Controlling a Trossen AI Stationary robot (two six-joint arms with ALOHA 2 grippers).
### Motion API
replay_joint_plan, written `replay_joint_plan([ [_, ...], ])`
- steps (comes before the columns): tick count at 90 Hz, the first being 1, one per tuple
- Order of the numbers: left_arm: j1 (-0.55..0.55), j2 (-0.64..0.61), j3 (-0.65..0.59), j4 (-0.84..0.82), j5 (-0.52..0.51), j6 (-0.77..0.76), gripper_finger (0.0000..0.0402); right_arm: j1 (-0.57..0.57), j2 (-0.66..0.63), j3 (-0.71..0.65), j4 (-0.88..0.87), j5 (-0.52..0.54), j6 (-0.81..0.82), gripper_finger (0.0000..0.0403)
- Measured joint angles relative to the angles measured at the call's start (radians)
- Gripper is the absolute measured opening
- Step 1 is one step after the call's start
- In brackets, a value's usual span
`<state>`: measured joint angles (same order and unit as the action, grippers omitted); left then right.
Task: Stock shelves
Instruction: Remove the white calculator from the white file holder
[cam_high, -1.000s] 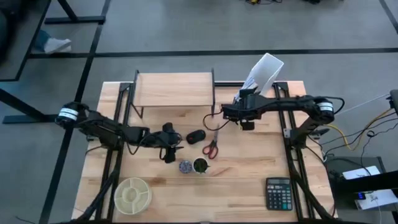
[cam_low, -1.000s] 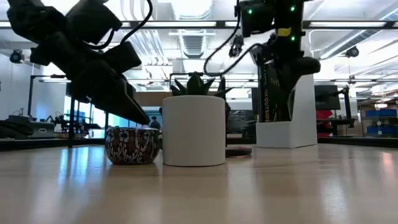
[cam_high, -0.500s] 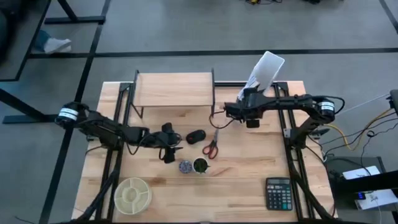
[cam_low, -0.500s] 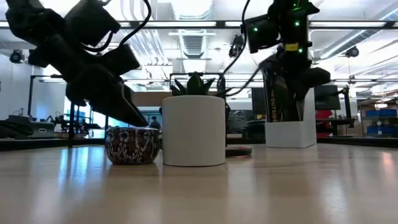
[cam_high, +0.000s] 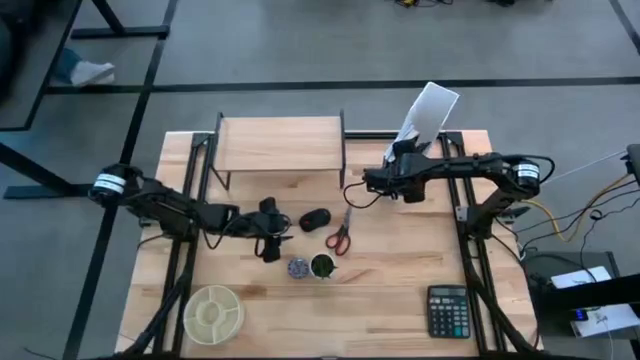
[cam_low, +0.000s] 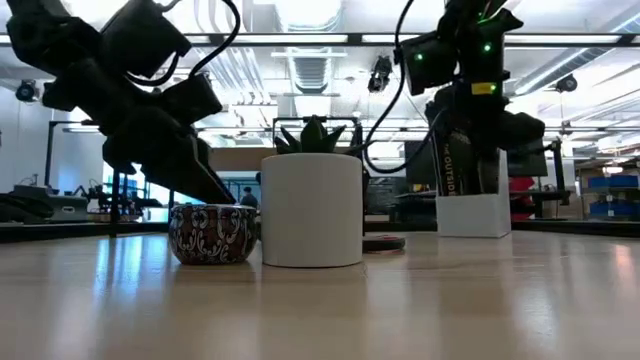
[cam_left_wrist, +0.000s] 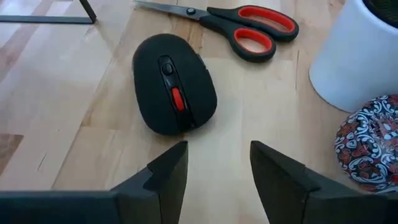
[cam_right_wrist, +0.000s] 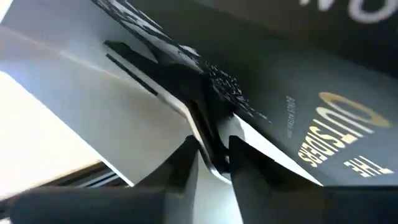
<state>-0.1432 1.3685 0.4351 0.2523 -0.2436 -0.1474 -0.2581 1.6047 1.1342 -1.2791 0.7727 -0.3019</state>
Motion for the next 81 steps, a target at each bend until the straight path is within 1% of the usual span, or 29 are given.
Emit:
replay_joint_plan([
  [8, 0.000, 0.000, 0.000, 0.000, 0.000, 0.000, 0.0155, 0.000, 0.000, 0.013, -0.009, -0.003, -0.004, 0.0021],
  [15, 0.000, 0.000, 0.000, 0.000, 0.000, 0.000, 0.0158, 0.009, 0.003, 0.028, -0.010, -0.008, -0.004, 0.0010],
  [34, 0.000, 0.000, 0.000, 0.001, 0.000, 0.000, 0.0169, 0.089, -0.002, 0.109, -0.036, -0.028, 0.006, 0.0009],
  [46, 0.000, 0.000, 0.000, 0.002, 0.000, 0.000, 0.0175, 0.152, -0.003, 0.178, -0.091, -0.033, 0.051, 0.0008],
  [57, 0.000, 0.000, 0.000, 0.003, 0.000, 0.000, 0.0178, 0.216, -0.004, 0.244, -0.114, -0.058, 0.101, 0.0008],
  [69, 0.001, 0.000, 0.000, 0.004, 0.000, 0.000, 0.0177, 0.279, -0.006, 0.299, -0.109, -0.083, 0.140, 0.0007],
  [81, 0.001, 0.000, 0.000, 0.011, 0.000, -0.001, 0.0169, 0.297, -0.006, 0.324, -0.113, -0.129, 0.183, 0.0007],
])
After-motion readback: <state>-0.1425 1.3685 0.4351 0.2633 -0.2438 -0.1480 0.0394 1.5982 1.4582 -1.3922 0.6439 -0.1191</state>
